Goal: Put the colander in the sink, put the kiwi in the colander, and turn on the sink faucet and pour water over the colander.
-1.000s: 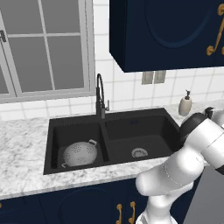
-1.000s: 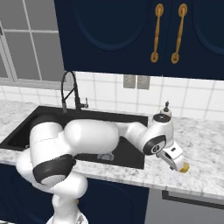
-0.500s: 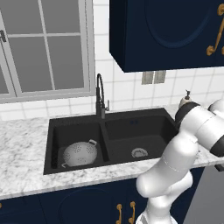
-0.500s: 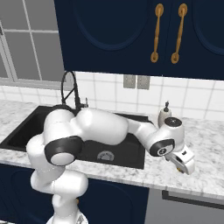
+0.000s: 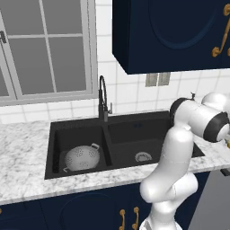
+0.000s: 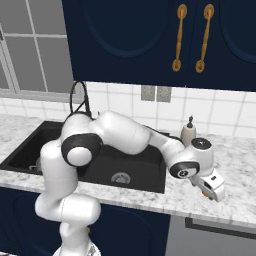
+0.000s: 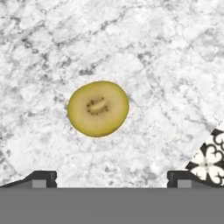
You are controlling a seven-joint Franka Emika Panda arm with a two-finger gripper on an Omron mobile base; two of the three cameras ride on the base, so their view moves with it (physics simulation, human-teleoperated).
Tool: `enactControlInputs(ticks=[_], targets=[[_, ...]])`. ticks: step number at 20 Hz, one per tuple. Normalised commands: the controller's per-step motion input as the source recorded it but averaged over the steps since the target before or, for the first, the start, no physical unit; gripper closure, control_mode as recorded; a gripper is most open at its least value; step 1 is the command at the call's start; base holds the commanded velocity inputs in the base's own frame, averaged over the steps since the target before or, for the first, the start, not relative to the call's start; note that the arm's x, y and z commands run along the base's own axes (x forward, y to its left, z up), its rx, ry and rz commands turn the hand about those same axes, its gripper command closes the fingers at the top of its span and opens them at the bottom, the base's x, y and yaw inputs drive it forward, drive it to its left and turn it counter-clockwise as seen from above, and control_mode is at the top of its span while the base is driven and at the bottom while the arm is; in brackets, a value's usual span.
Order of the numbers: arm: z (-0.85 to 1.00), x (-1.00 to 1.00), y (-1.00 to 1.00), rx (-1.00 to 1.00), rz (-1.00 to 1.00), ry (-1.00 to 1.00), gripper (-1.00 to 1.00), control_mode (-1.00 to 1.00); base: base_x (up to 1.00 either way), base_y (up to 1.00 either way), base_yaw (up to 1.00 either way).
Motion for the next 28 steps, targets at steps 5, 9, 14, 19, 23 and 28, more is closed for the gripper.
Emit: enactControlInputs(ticks=[5, 9, 14, 19, 23, 28], targets=[[-0.15, 0.4, -0.07, 0.0, 0.01, 0.0, -1.0, -1.0, 0.0, 0.0, 0.0], [-0.22, 0.14, -0.22, 0.0, 0.0, 0.0, -1.0, -1.0, 0.0, 0.0, 0.0], [-0.23, 0.14, -0.19, 0.0, 0.0, 0.0, -1.0, -1.0, 0.0, 0.0, 0.0], [-0.16, 0.13, -0.03, 0.0, 0.03, 0.0, -1.0, -1.0, 0.0, 0.0, 0.0], [-0.12, 0.0, 0.04, 0.0, 0.04, 0.0, 1.0, -1.0, 0.0, 0.0, 0.0], [-0.03, 0.01, 0.19, 0.0, 0.02, 0.0, 1.0, -1.0, 0.0, 0.0, 0.0]])
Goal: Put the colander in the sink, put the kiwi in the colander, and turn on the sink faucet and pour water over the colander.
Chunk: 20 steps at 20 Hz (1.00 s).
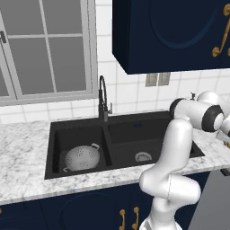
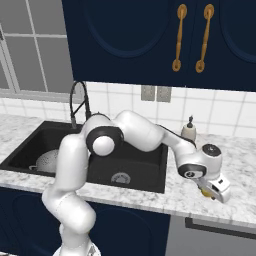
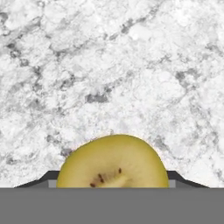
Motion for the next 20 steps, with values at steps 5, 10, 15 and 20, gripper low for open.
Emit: enactControlInputs(ticks=[5, 10, 15, 20], targets=[[0.04, 0.01, 0.34, 0.0, 0.06, -0.05, 1.0, -1.0, 0.0, 0.0, 0.0], [0.6, -0.03, 0.84, 0.0, 0.13, -0.2, 1.0, -1.0, 0.0, 0.0, 0.0], [0.58, -0.01, 1.0, 0.0, 0.15, -0.07, 1.0, -1.0, 0.0, 0.0, 0.0], [0.35, 0.0, 1.0, 0.0, 0.15, 0.0, 1.0, -1.0, 0.0, 0.0, 0.0]])
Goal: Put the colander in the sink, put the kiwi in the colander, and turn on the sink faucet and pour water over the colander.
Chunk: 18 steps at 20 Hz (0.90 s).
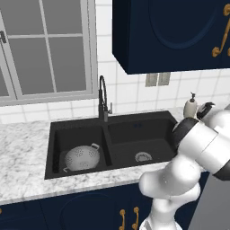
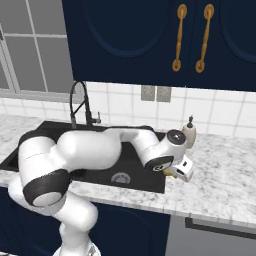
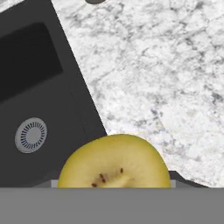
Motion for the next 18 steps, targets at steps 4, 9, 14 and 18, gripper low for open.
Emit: enactControlInputs(ticks=[4, 9, 14, 18], targets=[[0.29, 0.0, 1.0, -0.01, 0.15, 0.0, 1.0, -1.0, 0.0, 0.0, 0.0], [0.22, 0.0, 1.0, -0.01, 0.13, 0.0, 1.0, -1.0, 0.0, 0.0, 0.0], [0.15, 0.0, 1.0, -0.03, 0.11, 0.0, 1.0, -1.0, 0.0, 0.0, 0.0], [0.1, 0.0, 1.0, -0.05, 0.11, 0.0, 1.0, -1.0, 0.0, 0.0, 0.0]])
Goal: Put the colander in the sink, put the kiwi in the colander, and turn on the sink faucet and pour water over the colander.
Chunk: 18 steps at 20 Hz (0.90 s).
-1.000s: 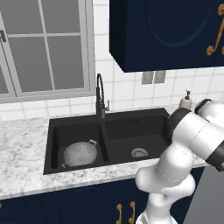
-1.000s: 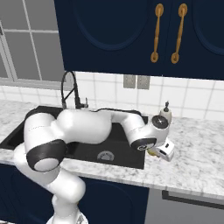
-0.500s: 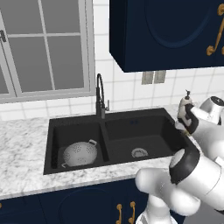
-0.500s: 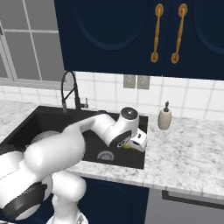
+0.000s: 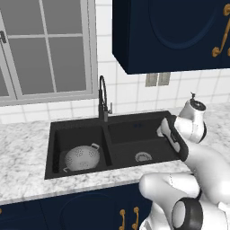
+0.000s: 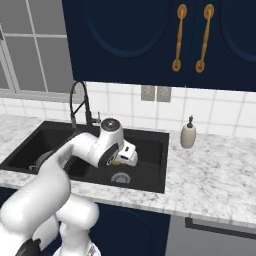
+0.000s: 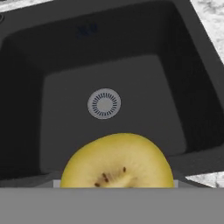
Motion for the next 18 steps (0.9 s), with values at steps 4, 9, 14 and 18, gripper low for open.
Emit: enactControlInputs(ticks=[4, 9, 14, 18], targets=[[0.13, 0.0, 1.0, -0.04, 0.11, 0.0, 1.0, -1.0, 0.0, 0.0, 0.0], [0.16, 0.0, 1.0, -0.03, 0.11, 0.0, 1.0, -1.0, 0.0, 0.0, 0.0], [0.14, 0.0, 1.0, -0.02, 0.1, 0.0, 1.0, -1.0, 0.0, 0.0, 0.0], [0.13, 0.0, 1.0, -0.01, 0.1, 0.0, 1.0, -1.0, 0.0, 0.0, 0.0]])
